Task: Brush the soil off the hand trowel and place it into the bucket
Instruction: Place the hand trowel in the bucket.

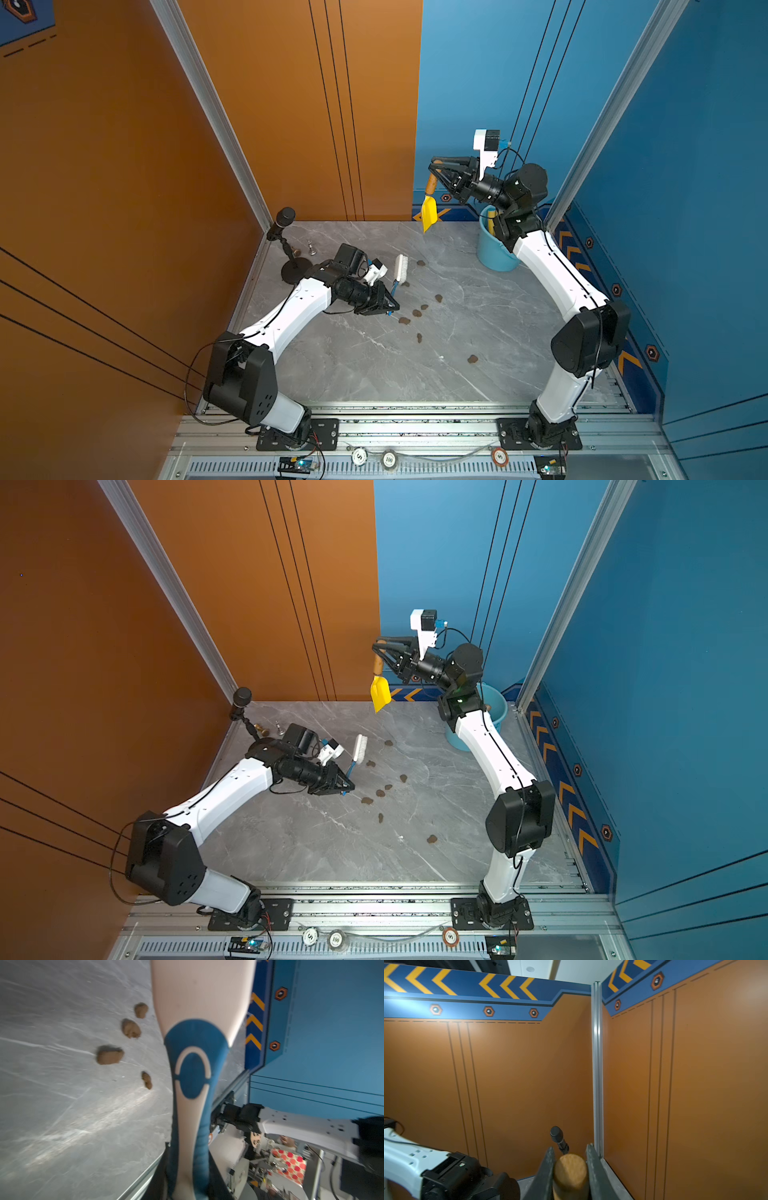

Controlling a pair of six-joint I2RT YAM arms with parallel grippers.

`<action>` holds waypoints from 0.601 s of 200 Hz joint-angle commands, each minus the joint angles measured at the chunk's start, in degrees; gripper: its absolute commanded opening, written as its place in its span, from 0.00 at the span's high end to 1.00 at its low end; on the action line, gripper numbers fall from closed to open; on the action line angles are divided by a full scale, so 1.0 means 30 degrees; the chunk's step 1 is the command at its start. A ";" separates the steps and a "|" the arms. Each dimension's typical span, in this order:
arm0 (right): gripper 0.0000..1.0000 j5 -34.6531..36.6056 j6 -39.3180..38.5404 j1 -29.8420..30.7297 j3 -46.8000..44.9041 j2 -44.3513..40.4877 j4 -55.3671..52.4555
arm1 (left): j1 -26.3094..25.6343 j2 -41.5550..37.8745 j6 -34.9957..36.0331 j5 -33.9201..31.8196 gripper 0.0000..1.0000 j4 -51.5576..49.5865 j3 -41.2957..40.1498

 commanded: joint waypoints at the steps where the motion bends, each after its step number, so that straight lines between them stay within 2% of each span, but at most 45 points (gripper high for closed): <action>1: 0.94 0.5142 -0.2523 -0.0505 -0.0998 -0.0810 -0.2265 | -0.0563 -0.0803 0.0533 -0.6101 1.00 -0.0696 -0.0087; 22: 0.94 1.0016 -0.6099 -0.0521 -0.1478 -0.0901 -0.4587 | -0.1463 -0.0606 0.0671 -0.8702 1.00 -0.0568 0.0296; 46: 0.94 1.4933 -0.8962 -0.0868 -0.1168 -0.0210 -0.5784 | -0.2308 0.0584 0.0724 -0.9460 1.00 -0.0372 0.1118; 74: 0.95 1.9158 -0.9698 -0.2242 -0.0471 0.0890 -0.5596 | -0.3136 0.2706 0.0913 -0.9576 1.00 -0.0318 0.2869; 94: 0.95 2.0435 -0.8840 -0.3655 -0.0459 0.1435 -0.5553 | -0.3643 0.4015 0.1138 -0.9528 1.00 -0.0309 0.4129; 120: 0.94 1.8721 -0.8078 -0.5423 -0.0790 0.2115 -0.6068 | -0.3859 0.5135 0.1250 -0.9384 1.00 -0.0315 0.5318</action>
